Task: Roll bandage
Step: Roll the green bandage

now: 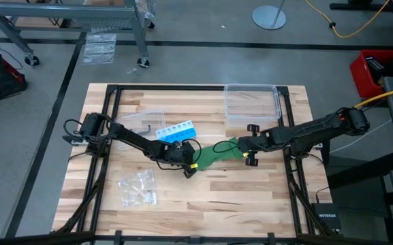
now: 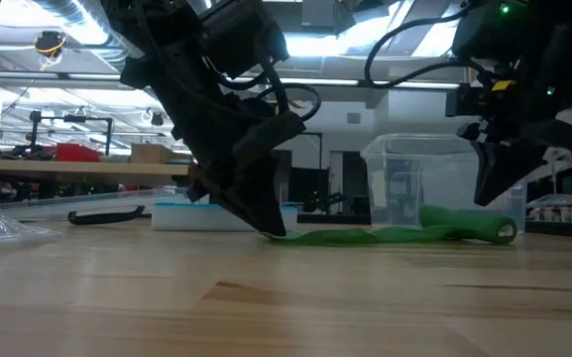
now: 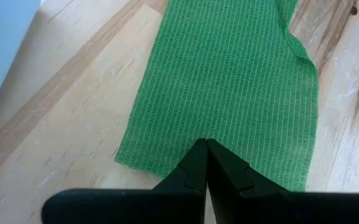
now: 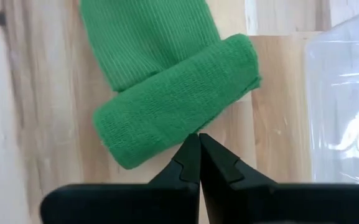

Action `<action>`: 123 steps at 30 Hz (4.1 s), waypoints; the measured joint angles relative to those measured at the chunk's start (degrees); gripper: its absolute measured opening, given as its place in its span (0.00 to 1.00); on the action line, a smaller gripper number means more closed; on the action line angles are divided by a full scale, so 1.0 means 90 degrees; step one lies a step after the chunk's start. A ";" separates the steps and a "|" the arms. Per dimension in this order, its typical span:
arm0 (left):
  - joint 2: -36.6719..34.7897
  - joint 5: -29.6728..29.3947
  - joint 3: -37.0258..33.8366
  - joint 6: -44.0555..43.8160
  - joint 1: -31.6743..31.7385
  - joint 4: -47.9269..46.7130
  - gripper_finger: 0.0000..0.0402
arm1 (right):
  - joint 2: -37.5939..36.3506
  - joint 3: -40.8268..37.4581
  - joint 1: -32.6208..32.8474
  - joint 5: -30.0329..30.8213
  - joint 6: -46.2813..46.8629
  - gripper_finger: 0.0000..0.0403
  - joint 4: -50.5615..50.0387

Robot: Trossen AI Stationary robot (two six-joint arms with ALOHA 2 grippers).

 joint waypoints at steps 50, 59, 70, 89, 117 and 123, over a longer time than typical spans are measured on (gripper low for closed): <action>0.0012 0.0011 -0.0010 0.0192 0.0000 0.0211 0.00 | -0.1246 0.1142 0.0000 -0.0632 0.0591 0.01 -0.1612; 0.0012 0.0012 -0.0010 0.0236 0.0000 0.0216 0.00 | -0.1559 0.1321 0.0000 -0.0745 0.0425 0.01 0.0672; 0.0012 0.0010 -0.0010 0.0223 0.0000 0.0223 0.00 | -0.3540 0.2692 0.0000 -0.0481 0.0250 0.01 -0.0386; 0.0019 0.0025 -0.0010 0.0299 0.0000 0.0352 0.00 | -0.7171 -0.1464 0.0000 -0.0868 0.2440 0.01 0.1820; 0.0019 0.0034 -0.0007 0.0291 0.0000 0.0352 0.00 | -0.1432 -0.2454 0.0000 0.0231 0.2999 0.01 0.2714; 0.0017 0.0034 -0.0005 0.0291 0.0000 0.0344 0.00 | -0.0765 -0.2454 0.0000 0.0166 0.2994 0.01 0.3579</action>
